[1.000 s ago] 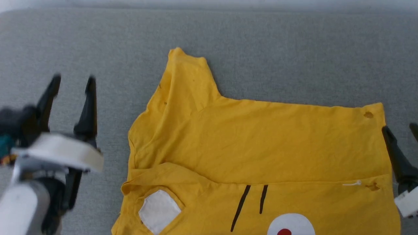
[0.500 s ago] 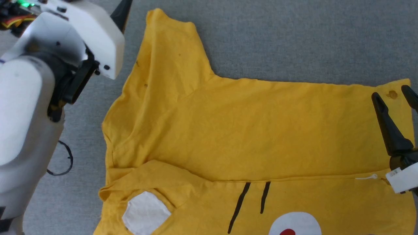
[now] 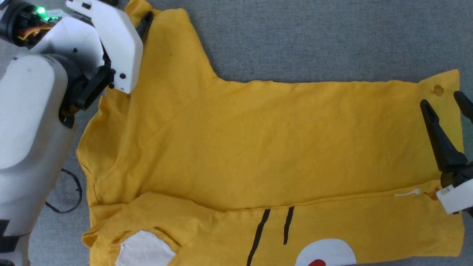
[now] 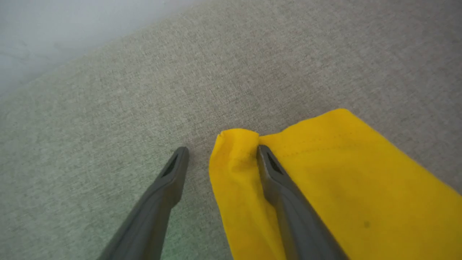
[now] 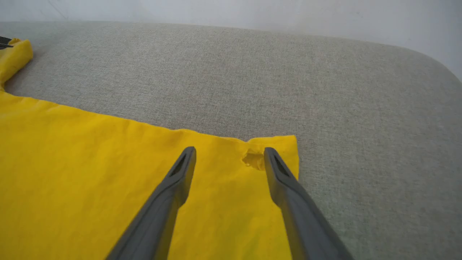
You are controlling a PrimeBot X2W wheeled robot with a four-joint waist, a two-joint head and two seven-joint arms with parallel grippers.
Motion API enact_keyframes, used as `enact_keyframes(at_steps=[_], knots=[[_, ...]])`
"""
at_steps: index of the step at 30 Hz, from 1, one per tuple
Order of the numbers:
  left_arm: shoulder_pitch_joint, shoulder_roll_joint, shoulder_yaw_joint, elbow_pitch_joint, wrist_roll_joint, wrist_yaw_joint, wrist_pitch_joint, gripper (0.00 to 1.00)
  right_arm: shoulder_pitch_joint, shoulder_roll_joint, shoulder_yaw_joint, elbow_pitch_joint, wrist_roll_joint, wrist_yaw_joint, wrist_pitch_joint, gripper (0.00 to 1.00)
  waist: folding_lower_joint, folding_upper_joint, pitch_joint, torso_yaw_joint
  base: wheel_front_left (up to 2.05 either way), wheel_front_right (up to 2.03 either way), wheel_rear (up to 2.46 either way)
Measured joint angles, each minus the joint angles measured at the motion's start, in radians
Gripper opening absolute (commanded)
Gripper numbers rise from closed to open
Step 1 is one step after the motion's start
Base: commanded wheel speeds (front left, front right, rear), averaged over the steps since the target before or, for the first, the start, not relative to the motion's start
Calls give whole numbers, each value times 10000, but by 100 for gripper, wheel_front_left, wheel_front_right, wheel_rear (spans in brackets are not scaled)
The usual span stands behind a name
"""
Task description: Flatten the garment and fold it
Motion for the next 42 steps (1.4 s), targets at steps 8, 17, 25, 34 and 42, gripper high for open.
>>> enact_keyframes(at_steps=[8, 17, 25, 34, 42], knots=[[163, 52, -65, -224, -353, -90, 316, 0, -146, -339, 42, -100, 33, 0, 155, 100, -1, -1, -60, 43, 0, 0, 0], [542, 59, 71, 42, -13, 178, -1220, 0, -1418, -895, -445, 163, 349, 0, 1285, 100, -1, -1, -505, 197, 0, 0, 0], [621, -111, 50, 36, -23, 178, -1465, 0, -2144, -1384, -600, 1522, 303, 0, 3329, 100, -1, -1, -485, 534, 0, 0, 0], [617, -190, 6, 35, -27, 186, -1503, 0, -2145, -1448, -694, 1904, 623, 0, 4525, 46, -1, -1, -131, 845, 0, 0, 0], [601, -188, 13, 44, -125, 217, -1534, 0, -2208, -932, -1218, 1743, 617, 2, 5294, 0, 0, -1, -95, 938, 0, 0, 0]])
